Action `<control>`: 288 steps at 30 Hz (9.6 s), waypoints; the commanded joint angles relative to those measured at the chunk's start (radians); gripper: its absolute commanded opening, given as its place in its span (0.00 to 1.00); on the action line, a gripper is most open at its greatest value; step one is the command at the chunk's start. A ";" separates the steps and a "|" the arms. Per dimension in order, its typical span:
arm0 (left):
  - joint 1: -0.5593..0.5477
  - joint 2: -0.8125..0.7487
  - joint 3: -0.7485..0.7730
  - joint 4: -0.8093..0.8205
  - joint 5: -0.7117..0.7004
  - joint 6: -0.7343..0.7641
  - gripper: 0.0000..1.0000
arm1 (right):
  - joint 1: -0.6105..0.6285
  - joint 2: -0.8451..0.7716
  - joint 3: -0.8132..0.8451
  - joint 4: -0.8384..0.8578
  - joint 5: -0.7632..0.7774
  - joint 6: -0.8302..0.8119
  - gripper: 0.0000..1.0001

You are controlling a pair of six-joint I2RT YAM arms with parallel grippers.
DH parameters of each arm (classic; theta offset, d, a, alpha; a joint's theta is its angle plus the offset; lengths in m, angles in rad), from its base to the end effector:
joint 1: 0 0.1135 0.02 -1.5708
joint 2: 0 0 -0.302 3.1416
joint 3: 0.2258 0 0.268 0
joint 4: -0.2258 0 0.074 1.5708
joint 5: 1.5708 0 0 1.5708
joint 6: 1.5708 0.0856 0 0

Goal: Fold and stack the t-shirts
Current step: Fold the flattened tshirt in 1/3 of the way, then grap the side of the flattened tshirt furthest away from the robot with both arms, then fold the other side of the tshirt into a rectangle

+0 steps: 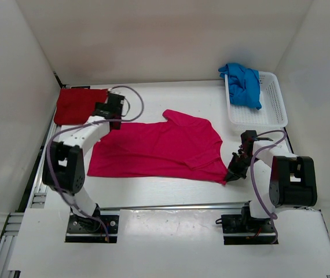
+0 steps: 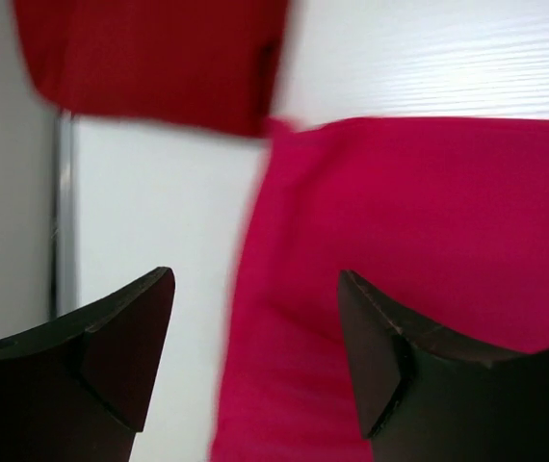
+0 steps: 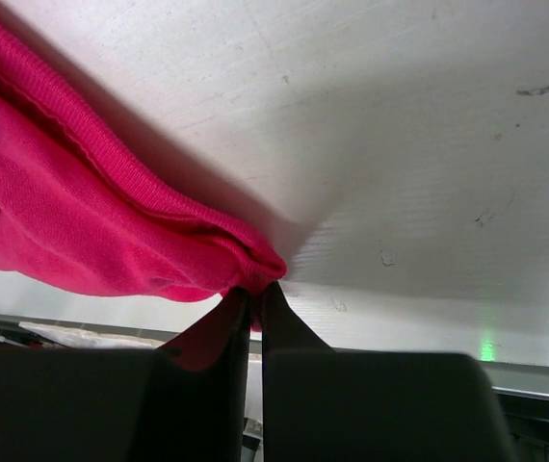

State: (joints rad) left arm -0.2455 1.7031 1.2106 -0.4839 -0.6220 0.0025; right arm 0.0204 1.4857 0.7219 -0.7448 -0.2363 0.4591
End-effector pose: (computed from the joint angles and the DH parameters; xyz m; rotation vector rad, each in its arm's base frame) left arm 0.3989 -0.0485 0.2233 0.0625 2.4126 0.6771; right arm 0.2338 0.0248 0.1202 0.6664 3.0421 0.3821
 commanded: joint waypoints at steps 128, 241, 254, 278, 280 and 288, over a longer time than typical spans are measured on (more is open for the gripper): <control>-0.270 0.063 0.411 -0.456 0.527 -0.002 0.99 | 0.196 -0.032 0.426 -0.125 0.146 -0.016 0.58; 0.402 -0.267 -0.267 -0.239 0.516 -0.002 0.10 | 0.929 0.053 0.233 0.169 0.457 0.056 0.26; 0.373 -0.316 -0.339 -0.248 0.525 -0.002 0.10 | 0.842 -0.392 0.094 0.182 0.433 0.133 0.46; 0.350 -0.307 -0.358 -0.248 0.553 -0.002 0.10 | 0.854 0.476 0.764 -0.056 0.293 0.070 0.45; 0.350 -0.307 -0.358 -0.248 0.553 -0.002 0.10 | 0.854 0.501 0.774 -0.056 0.293 0.070 0.41; 0.350 -0.316 -0.358 -0.248 0.544 -0.002 0.10 | 0.833 0.512 0.763 -0.056 0.302 0.081 0.04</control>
State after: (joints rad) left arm 0.1074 1.4315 0.8497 -0.7471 -0.0856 -0.0002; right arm 0.8680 1.9926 1.4620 -0.7826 0.0536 0.5327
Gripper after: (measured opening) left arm 0.122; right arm 0.058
